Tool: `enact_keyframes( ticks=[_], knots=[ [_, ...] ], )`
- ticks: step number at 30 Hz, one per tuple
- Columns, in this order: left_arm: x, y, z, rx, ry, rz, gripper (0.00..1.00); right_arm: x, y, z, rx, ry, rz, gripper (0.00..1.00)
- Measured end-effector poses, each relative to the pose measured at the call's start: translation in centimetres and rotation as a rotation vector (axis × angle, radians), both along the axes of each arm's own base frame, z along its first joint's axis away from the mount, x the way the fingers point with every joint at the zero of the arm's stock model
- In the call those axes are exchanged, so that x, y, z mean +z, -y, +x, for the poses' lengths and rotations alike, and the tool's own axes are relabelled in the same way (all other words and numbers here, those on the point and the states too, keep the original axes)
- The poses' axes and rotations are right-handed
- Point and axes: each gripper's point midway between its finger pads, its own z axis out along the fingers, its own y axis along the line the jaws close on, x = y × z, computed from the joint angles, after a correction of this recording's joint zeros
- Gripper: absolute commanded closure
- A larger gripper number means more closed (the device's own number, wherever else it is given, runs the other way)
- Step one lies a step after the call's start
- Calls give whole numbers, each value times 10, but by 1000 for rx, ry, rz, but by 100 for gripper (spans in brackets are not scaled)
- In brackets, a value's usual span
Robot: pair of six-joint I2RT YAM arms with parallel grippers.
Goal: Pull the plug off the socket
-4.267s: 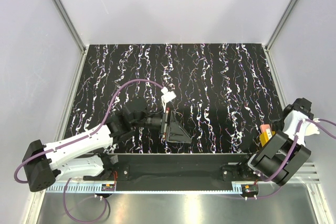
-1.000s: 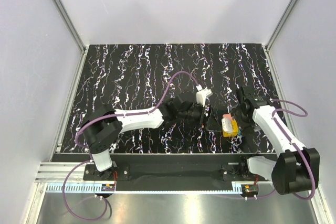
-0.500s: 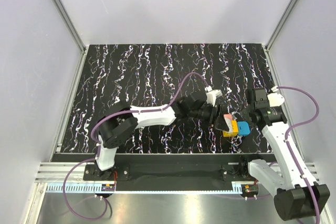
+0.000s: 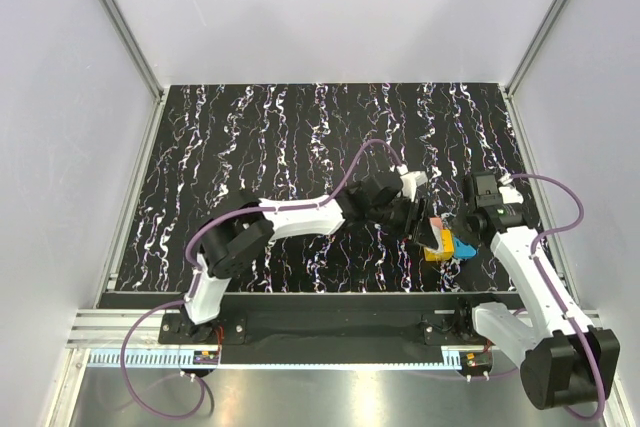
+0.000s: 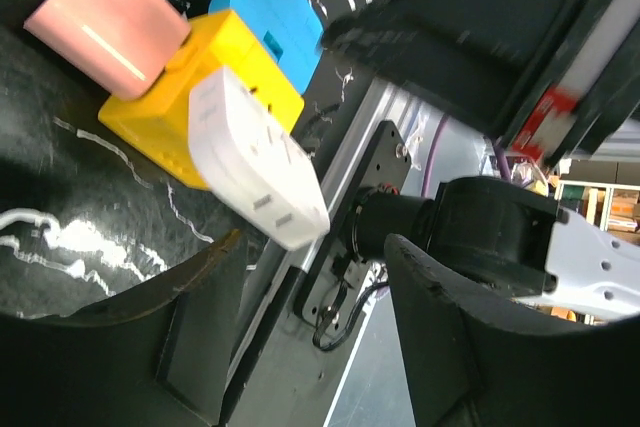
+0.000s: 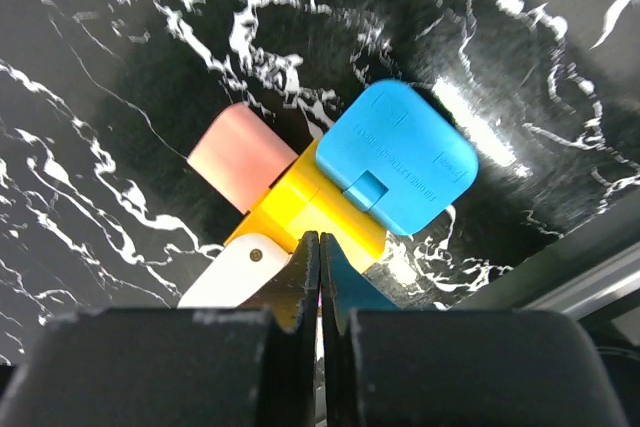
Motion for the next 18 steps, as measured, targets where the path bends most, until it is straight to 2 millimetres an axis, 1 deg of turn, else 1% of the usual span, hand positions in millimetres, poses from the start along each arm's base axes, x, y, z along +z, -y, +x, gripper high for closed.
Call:
enact_keyframes(
  ticks=[3, 5, 9, 13, 15, 18],
  knots=[
    [-4, 5, 3, 1, -3, 3, 39, -9, -5, -2, 10, -24, 24, 100],
    [-7, 7, 4, 1, -5, 7, 40, -11, -7, -2, 16, -31, 37, 100],
    [-6, 13, 8, 3, -6, 14, 43, -12, -12, 2, 24, -17, 59, 100],
    [-6, 16, 10, 6, -4, 18, 47, -24, -14, -2, 20, -40, 75, 100],
    [-10, 16, 11, 11, -7, 29, 49, -29, -15, -5, 12, -55, 82, 100],
    [-15, 15, 12, 18, -10, 45, 53, -29, -16, -3, 3, -46, 91, 100]
  ],
)
